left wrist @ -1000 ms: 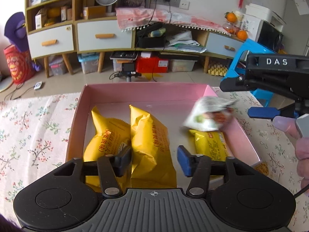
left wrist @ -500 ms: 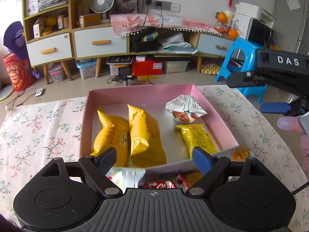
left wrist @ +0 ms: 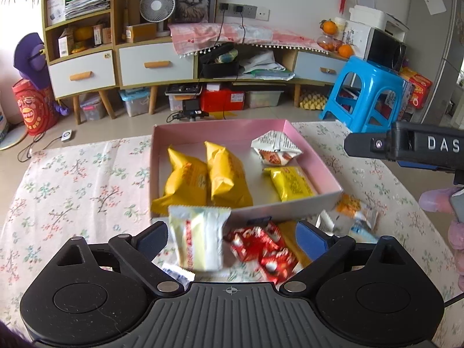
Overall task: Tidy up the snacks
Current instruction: 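Move both tools back toward the remaining snacks on the tablecloth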
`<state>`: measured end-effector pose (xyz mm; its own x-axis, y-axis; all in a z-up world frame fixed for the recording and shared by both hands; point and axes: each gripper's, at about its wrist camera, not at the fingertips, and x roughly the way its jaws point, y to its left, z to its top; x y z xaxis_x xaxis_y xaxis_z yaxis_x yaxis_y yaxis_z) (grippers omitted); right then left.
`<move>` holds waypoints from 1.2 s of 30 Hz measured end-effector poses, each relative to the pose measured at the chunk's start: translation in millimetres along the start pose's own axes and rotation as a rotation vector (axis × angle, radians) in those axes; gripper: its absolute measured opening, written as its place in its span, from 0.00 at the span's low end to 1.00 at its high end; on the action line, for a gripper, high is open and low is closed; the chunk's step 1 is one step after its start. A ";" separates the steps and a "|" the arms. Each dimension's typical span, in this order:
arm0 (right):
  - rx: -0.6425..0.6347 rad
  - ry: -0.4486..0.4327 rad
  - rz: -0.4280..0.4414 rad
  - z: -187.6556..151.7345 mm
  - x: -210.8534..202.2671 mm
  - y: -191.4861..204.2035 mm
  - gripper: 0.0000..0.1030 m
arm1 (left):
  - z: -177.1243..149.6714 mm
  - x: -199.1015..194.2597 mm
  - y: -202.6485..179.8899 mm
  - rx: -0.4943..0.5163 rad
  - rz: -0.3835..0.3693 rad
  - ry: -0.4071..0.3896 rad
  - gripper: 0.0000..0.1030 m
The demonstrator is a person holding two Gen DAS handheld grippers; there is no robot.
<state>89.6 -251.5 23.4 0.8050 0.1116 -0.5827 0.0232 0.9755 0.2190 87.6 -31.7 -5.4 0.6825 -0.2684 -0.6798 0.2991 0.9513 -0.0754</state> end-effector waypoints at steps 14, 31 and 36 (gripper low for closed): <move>-0.242 -0.006 0.005 -48.5 -15.3 9.6 0.91 | -41.4 -23.4 45.5 -0.018 0.052 -0.012 0.95; -0.283 0.033 0.065 -84.4 -15.0 6.0 0.91 | -93.8 -25.4 65.5 -0.134 0.048 -0.004 0.95; -0.214 0.106 0.011 -86.6 2.7 3.3 0.90 | -100.5 -17.9 68.8 -0.188 0.047 0.021 0.95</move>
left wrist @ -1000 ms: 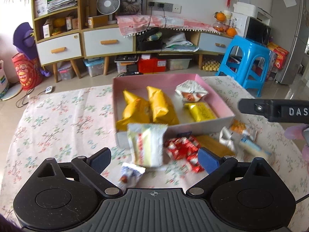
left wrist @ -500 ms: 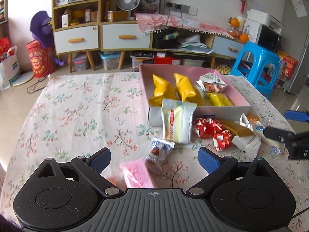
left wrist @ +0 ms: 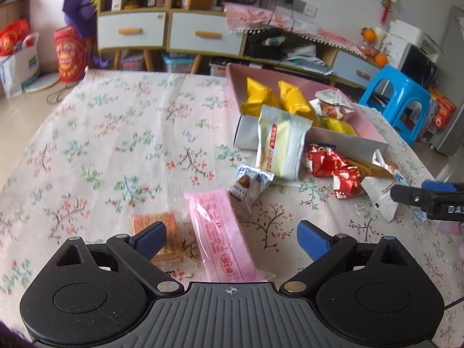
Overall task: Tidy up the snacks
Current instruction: 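Move both tools back toward the remaining snacks on the tablecloth, then grasp the pink wafer bar with the left tool while the right tool grasps a white wrapper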
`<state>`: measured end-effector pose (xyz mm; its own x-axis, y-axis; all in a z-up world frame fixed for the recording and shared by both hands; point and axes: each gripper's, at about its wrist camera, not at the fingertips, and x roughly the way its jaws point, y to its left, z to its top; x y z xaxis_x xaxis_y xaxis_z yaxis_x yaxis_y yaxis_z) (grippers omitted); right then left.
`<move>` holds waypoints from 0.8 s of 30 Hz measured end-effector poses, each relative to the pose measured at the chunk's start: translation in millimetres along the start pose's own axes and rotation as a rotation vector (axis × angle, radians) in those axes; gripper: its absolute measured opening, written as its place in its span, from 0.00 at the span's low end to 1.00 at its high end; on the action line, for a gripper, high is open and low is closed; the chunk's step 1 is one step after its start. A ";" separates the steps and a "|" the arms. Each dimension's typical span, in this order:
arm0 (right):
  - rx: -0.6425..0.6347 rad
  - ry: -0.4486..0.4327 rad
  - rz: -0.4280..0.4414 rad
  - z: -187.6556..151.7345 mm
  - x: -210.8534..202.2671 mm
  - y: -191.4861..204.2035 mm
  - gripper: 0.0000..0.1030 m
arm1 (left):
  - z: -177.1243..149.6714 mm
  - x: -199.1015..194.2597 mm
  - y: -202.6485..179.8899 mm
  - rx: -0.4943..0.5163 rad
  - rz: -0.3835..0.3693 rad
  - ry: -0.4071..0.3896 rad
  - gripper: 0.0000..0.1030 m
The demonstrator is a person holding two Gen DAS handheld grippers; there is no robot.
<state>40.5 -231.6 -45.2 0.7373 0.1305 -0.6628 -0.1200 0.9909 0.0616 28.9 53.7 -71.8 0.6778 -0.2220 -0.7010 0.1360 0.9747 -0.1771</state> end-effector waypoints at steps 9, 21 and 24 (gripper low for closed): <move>0.137 0.076 0.024 6.6 20.0 2.3 0.91 | 2.0 -1.4 -1.5 -0.014 0.004 -0.004 0.93; 0.200 0.113 0.007 7.7 36.7 0.1 0.84 | 1.2 -2.5 -5.8 0.004 -0.011 0.003 0.54; 0.175 0.158 -0.018 3.9 37.8 -3.2 0.81 | 0.7 -0.5 -5.1 0.020 -0.004 0.024 0.40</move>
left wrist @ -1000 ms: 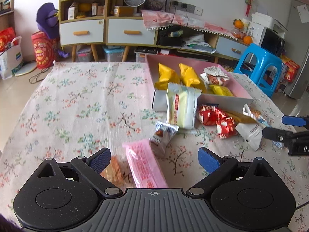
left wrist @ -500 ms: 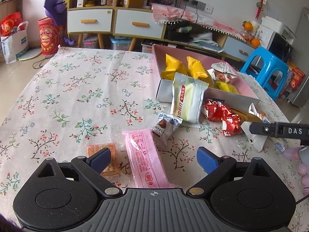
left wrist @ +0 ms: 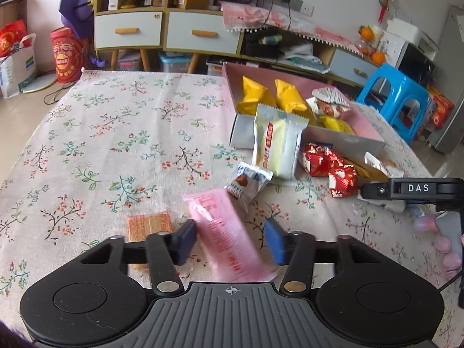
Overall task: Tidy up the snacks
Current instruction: 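Grasp the pink wafer bar with the left tool while the right tool grasps a white wrapper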
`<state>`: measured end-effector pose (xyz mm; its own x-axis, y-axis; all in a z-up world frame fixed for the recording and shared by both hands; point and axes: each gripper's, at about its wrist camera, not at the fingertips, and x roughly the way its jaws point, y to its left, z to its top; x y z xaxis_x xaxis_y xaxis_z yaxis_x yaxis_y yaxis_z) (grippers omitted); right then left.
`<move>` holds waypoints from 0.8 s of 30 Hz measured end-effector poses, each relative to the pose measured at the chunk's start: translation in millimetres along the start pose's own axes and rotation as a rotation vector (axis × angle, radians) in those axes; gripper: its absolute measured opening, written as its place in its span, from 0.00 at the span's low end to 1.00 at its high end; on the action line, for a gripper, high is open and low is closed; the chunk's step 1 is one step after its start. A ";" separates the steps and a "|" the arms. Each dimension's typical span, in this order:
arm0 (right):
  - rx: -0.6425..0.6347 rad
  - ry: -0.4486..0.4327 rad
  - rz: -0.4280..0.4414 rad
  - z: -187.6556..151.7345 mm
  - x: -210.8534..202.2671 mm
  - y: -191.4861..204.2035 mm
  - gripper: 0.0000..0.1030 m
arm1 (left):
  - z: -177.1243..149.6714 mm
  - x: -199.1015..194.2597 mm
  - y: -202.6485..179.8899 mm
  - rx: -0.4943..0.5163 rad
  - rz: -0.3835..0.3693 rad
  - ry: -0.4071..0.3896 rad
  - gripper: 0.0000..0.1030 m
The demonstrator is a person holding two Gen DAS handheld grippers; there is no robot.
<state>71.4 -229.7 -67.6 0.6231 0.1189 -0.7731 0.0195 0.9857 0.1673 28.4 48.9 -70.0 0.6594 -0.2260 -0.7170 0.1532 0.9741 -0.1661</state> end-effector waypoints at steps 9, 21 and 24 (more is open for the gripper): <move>-0.059 0.037 -0.093 -9.0 -8.8 -22.0 0.81 | -0.3 3.6 6.6 0.010 0.062 0.044 0.35; 0.034 -0.033 0.092 13.9 -20.2 -9.7 0.81 | -0.6 3.9 5.4 -0.001 0.046 0.051 0.35; 0.087 -0.057 0.094 19.3 -20.3 -12.4 0.81 | -0.3 4.4 4.3 0.001 0.046 0.051 0.35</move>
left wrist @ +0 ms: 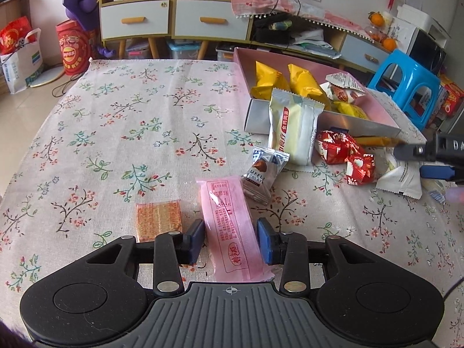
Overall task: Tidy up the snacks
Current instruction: 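Grasp the pink wafer bar with the left tool while the right tool grasps a white wrapper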
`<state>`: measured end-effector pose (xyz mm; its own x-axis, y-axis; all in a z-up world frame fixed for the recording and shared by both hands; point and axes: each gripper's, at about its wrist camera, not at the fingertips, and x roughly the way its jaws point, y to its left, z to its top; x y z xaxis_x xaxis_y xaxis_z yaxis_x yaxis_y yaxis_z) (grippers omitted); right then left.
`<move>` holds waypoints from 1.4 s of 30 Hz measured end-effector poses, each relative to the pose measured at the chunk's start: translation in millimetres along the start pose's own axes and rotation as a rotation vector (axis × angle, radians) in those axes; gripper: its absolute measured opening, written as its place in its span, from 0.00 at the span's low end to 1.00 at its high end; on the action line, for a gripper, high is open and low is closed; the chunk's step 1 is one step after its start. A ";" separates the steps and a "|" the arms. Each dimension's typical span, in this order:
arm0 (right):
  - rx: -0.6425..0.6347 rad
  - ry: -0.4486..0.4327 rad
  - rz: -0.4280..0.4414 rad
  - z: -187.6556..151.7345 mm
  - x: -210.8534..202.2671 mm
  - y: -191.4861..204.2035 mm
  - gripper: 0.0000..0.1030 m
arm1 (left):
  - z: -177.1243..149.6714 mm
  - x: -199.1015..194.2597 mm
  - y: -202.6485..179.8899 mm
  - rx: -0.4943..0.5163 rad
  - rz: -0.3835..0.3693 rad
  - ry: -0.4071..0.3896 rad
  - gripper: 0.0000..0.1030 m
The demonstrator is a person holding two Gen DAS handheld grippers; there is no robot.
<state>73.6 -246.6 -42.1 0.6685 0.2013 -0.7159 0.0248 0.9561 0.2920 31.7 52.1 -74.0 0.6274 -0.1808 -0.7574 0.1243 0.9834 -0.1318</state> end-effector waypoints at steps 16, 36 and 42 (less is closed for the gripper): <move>0.009 0.097 -0.034 -3.3 9.9 -4.6 0.29 | 1.4 -3.6 -6.5 0.032 -0.018 -0.003 0.28; 0.046 0.122 0.000 3.2 -22.9 -2.8 0.19 | 22.6 -31.3 -26.0 0.020 -0.091 -0.088 0.28; 0.067 0.107 0.020 10.0 -31.5 1.2 0.19 | 32.9 -35.7 -35.0 0.019 -0.108 -0.123 0.28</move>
<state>60.0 -254.0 -12.9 0.5862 0.2455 -0.7721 0.0642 0.9359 0.3463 30.2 23.8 -21.4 0.6986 -0.2869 -0.6555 0.2100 0.9580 -0.1955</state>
